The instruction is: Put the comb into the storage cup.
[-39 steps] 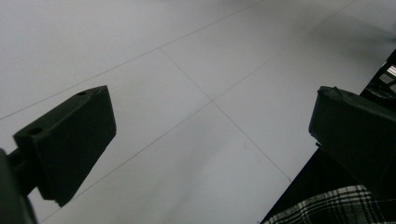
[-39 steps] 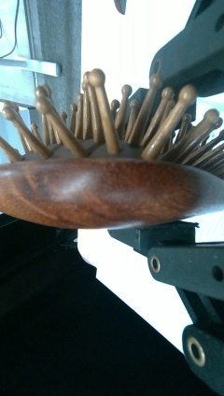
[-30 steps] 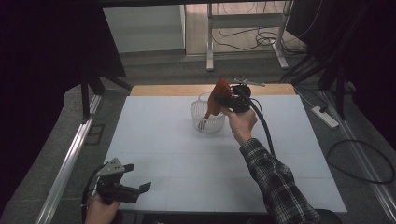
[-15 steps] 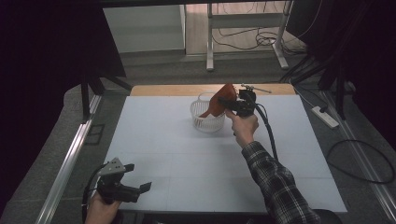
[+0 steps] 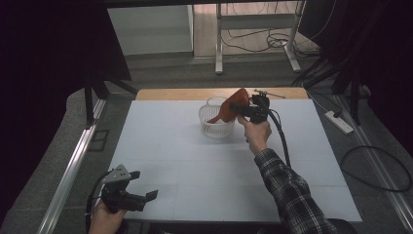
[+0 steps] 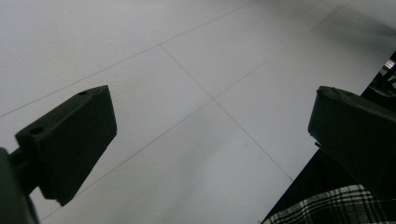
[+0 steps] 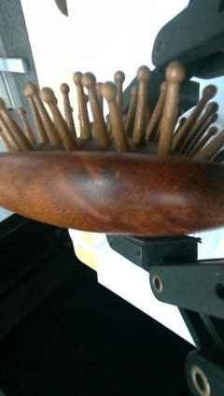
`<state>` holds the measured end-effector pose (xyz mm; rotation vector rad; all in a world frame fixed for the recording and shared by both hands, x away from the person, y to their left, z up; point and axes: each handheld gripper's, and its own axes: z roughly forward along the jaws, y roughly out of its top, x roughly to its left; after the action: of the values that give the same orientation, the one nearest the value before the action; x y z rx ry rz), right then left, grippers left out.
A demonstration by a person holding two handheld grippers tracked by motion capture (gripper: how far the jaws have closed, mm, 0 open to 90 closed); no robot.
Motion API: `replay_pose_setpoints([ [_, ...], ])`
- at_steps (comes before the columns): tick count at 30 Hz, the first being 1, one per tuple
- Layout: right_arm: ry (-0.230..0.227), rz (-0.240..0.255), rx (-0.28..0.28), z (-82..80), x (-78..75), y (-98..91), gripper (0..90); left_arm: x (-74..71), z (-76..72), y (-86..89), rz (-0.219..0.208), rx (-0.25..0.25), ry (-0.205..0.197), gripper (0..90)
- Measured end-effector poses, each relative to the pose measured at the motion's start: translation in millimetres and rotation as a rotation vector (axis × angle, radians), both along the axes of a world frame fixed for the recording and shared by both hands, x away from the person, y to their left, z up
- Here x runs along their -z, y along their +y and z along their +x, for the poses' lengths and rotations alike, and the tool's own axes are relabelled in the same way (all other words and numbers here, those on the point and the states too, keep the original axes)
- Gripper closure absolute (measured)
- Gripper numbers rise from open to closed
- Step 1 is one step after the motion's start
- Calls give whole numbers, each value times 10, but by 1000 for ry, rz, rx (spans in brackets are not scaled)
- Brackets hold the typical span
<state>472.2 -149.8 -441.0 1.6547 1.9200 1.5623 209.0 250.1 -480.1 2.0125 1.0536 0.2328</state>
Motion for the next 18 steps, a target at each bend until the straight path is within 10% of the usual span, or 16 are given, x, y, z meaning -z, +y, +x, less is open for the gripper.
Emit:
replay_pose_setpoints([
  [18, -6, -92, -33, 11, -13, 38, 367, 1, 2, 5, -4, -3, 1, 12],
])
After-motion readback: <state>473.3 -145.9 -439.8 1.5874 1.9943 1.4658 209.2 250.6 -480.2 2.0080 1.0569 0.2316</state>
